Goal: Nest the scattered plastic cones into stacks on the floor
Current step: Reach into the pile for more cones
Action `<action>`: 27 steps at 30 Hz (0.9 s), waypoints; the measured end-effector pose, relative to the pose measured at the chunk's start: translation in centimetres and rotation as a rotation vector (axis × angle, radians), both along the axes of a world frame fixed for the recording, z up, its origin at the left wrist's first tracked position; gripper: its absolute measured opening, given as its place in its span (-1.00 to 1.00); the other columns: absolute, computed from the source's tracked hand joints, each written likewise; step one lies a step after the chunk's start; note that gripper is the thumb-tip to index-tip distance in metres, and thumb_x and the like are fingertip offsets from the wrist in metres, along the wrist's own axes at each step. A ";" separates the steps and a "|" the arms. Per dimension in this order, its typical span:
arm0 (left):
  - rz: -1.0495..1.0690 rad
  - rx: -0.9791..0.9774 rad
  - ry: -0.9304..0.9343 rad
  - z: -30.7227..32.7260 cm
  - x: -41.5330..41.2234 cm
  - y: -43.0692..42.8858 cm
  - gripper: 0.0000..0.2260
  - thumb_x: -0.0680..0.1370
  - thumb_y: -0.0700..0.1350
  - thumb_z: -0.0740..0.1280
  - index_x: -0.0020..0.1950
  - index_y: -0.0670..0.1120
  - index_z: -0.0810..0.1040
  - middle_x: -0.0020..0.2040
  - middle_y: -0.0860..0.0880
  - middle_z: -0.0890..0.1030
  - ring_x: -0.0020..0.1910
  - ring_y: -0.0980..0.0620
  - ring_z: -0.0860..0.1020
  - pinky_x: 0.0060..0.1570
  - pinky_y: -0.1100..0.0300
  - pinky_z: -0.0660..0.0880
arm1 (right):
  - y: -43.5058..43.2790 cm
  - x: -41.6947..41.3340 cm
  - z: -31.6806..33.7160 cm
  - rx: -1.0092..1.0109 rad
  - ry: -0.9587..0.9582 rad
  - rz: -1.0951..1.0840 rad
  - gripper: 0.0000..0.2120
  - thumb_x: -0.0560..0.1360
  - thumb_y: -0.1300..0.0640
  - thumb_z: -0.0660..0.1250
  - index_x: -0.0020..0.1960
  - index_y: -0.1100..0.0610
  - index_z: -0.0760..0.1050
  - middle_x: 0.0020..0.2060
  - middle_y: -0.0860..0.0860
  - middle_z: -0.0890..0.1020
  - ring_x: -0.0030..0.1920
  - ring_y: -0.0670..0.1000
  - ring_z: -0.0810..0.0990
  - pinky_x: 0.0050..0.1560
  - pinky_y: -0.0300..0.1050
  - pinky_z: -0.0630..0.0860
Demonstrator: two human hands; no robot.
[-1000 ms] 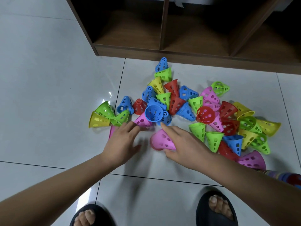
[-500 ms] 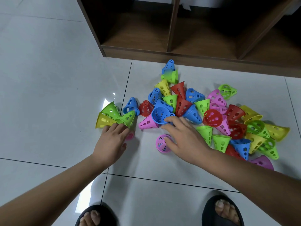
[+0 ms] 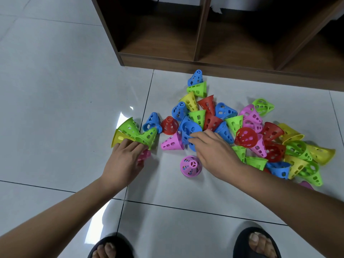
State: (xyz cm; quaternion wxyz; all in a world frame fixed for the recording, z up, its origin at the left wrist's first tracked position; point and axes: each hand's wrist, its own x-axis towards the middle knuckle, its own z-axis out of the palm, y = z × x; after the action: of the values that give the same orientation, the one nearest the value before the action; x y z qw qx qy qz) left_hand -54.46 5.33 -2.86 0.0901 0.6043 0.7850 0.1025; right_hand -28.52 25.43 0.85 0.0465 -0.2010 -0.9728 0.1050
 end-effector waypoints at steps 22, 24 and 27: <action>0.100 0.340 -0.719 9.2 8.7 2.9 -0.64 0.58 -0.05 0.56 0.35 0.05 0.59 0.27 0.16 0.65 0.21 0.01 0.62 0.12 0.24 0.52 | -4.1 6.5 0.1 -1.394 0.467 -0.829 -0.86 0.65 0.36 0.34 0.18 0.22 0.58 -0.18 0.06 0.71 -0.18 -0.02 0.61 -0.24 -0.19 0.47; 0.091 0.325 -0.746 9.0 9.6 2.7 -0.62 0.59 -0.04 0.56 0.37 0.04 0.58 0.27 0.13 0.66 0.20 -0.02 0.63 0.12 0.18 0.53 | -4.3 6.4 -0.6 -1.402 0.400 -0.838 -0.86 0.66 0.35 0.32 0.16 0.20 0.60 -0.18 0.06 0.71 -0.18 -0.01 0.61 -0.25 -0.19 0.47; 0.070 0.330 -0.753 8.6 10.6 2.6 -0.61 0.58 0.01 0.53 0.39 0.03 0.58 0.28 0.15 0.65 0.21 -0.03 0.63 0.12 0.16 0.54 | -4.3 6.3 -1.3 -1.371 0.319 -0.847 -0.85 0.65 0.35 0.31 0.12 0.19 0.61 -0.19 0.07 0.72 -0.19 0.00 0.61 -0.26 -0.20 0.47</action>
State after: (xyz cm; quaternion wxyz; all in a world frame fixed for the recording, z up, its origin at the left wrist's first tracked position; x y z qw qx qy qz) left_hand -43.90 7.90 5.78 0.2693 0.5039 0.6902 0.4441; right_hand -22.25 21.14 -0.49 0.0869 -0.5174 -0.5160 0.6771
